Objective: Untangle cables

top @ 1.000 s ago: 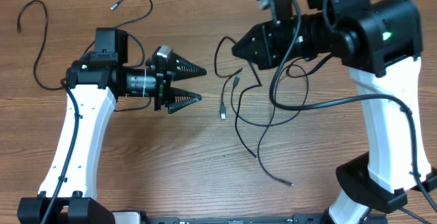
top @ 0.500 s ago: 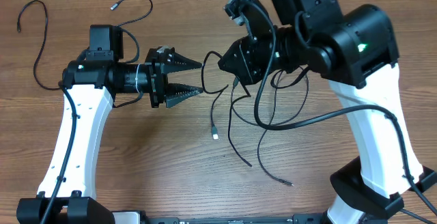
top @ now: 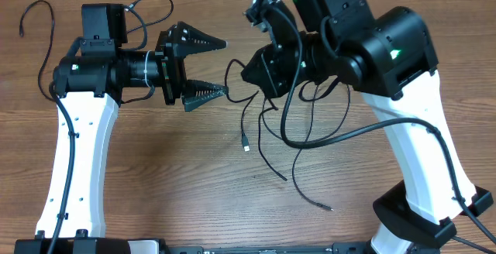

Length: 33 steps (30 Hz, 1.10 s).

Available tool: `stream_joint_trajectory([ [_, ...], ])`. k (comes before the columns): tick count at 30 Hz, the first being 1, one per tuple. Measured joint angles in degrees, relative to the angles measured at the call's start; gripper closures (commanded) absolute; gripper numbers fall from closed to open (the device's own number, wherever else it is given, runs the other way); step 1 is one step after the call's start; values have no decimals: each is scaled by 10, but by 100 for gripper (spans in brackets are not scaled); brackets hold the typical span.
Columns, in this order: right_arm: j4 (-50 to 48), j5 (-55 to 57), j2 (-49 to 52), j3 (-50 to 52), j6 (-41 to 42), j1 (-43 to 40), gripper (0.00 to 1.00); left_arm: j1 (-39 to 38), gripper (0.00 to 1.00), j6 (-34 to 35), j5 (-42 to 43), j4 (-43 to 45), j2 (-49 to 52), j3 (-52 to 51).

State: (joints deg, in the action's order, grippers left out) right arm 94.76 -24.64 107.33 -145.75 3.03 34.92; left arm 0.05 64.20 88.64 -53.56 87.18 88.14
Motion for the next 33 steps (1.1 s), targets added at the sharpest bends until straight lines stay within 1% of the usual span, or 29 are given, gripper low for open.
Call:
stream_joint_trajectory([
  [3, -7, -5, 0, 0, 0, 17, 96, 0, 27, 10, -3, 0, 0, 0],
  [6, -16, -7, 0, 0, 3, 29, 96, 0, 34, 19, -14, 0, 0, 0],
  [8, -19, -8, 0, 0, 8, 31, 96, 0, 41, 26, -23, 0, 0, 0],
  [11, -19, -9, 0, 0, 14, 32, 96, 0, 45, 39, -29, 0, 0, 0],
  [13, -19, -9, 0, 0, 15, 33, 96, 0, 50, 47, -30, 0, 0, 0],
  [16, -20, -9, 0, 0, 15, 34, 96, 0, 54, 56, -23, 0, 0, 0],
  [23, -32, -8, 0, 0, 15, 34, 96, -1, 54, 63, 1, 0, 0, 0],
  [24, -32, -9, 0, 0, 15, 34, 96, -1, 57, 63, 2, 0, 0, 0],
  [25, -33, -9, 0, 0, 15, 34, 96, -1, 62, 64, 3, 0, 0, 0],
  [27, -32, -9, 0, 0, 15, 34, 96, -1, 66, 64, 4, 0, 0, 0],
  [33, -32, -9, 0, 0, 15, 34, 96, -1, 67, 70, 6, 0, 0, 0],
])
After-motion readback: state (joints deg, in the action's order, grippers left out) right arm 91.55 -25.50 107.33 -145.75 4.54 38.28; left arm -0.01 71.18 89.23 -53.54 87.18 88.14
